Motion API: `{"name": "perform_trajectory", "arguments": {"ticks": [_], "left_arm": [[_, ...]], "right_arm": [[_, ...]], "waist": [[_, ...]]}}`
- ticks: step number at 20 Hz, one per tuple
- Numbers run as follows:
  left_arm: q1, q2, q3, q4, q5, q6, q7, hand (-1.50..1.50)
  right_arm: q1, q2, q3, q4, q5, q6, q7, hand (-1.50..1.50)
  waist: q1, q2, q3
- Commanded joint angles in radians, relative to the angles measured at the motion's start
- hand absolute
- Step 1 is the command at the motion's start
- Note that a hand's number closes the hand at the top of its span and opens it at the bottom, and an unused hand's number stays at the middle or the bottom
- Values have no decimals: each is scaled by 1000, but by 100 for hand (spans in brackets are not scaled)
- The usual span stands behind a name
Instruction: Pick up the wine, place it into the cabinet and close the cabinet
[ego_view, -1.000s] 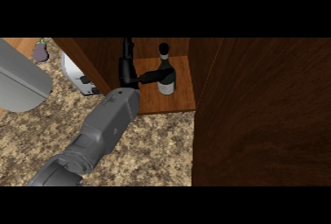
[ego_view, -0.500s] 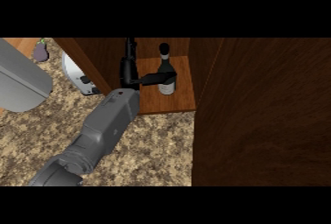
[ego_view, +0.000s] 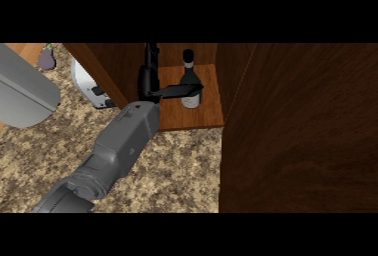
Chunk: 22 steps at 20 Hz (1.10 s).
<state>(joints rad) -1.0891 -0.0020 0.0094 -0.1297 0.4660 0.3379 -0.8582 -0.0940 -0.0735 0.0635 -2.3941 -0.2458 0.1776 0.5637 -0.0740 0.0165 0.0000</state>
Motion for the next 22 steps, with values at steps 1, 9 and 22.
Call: {"name": "perform_trajectory", "arguments": {"ticks": [1, 9, 22], "left_arm": [[59, 2, 30, -1, 51, -34, -36, -150], [113, 2, -78, -69, 140, -72, -6, -150], [430, 2, -555, -638, 358, 243, 88, -150]], "right_arm": [[77, -11, -3, -76, -48, 37, -13, -150], [-21, 2, 14, -103, -13, -55, 93, -150], [1, 0, -1, -88, 21, -61, 67, -150]], "waist": [[1, -1, -1], [18, -15, -1], [62, -25, 0]]}}
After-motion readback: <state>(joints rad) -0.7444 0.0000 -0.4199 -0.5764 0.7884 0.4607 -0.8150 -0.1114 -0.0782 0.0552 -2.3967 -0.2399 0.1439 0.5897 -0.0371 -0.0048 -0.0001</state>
